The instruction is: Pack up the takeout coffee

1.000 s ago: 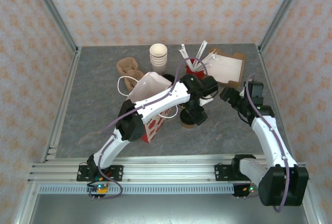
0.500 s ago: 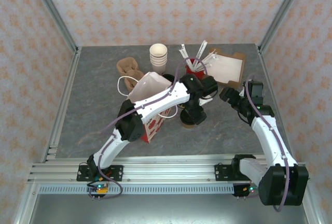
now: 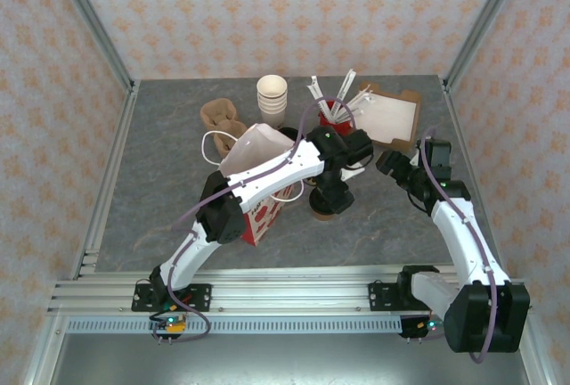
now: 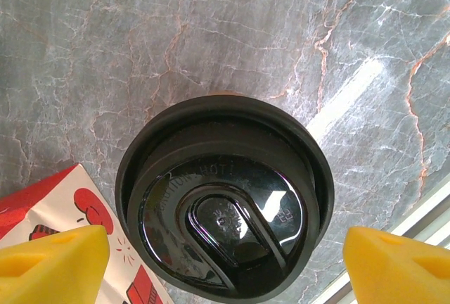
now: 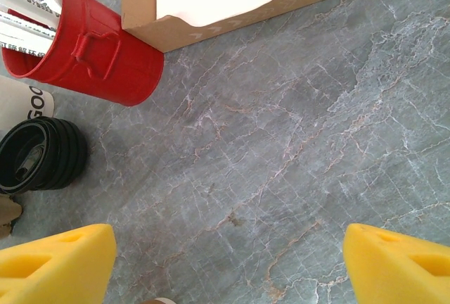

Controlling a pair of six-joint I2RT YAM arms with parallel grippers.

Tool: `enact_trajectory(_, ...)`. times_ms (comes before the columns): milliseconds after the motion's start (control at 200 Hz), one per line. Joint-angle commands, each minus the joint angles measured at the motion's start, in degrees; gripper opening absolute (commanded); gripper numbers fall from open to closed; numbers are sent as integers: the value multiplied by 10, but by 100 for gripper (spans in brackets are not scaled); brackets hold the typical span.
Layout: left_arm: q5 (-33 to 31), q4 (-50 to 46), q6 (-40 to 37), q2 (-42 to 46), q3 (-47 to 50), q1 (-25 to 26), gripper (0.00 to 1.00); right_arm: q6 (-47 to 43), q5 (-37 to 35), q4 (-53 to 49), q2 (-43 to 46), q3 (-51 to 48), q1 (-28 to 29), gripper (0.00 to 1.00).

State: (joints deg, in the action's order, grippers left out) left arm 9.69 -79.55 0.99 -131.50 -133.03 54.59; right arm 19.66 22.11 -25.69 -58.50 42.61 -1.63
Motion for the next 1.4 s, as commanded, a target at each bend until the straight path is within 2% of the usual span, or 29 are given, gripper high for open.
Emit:
enact_trajectory(0,6,-21,-15,2,1,-7,87,-9,3,2,-4,-4,4,85)
enact_trajectory(1071,33,-28,-20,-29,2,-9,85,-10,5,2,-6,-4,5,85)
enact_trajectory(1396,35,-27,-20,-31,3,-10,77,-10,4,2,-6,-5,5,85)
